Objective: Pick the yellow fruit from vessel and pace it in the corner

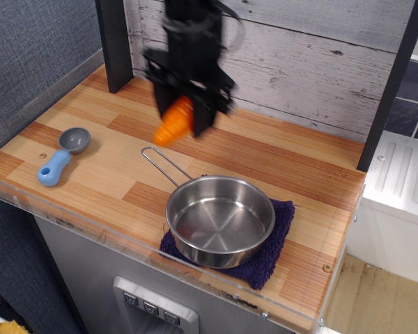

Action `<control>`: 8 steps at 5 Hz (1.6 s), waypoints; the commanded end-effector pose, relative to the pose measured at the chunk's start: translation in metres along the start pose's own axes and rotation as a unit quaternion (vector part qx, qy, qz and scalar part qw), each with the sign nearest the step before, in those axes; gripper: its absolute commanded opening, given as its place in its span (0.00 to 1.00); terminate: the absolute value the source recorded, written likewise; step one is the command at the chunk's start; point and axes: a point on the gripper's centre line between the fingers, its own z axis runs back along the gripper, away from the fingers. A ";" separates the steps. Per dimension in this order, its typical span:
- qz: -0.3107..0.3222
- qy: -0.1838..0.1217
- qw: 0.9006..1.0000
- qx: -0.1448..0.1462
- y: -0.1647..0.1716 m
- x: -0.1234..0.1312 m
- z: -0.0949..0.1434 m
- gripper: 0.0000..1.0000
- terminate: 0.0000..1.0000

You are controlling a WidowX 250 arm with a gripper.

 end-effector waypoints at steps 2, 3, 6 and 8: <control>0.079 0.010 0.996 0.028 0.119 0.013 -0.026 0.00 0.00; 0.092 0.001 0.995 0.031 0.121 0.023 -0.037 0.00 0.00; 0.094 -0.027 0.995 0.031 0.111 0.039 -0.061 1.00 0.00; 0.077 -0.043 0.996 0.021 0.096 0.028 -0.016 1.00 0.00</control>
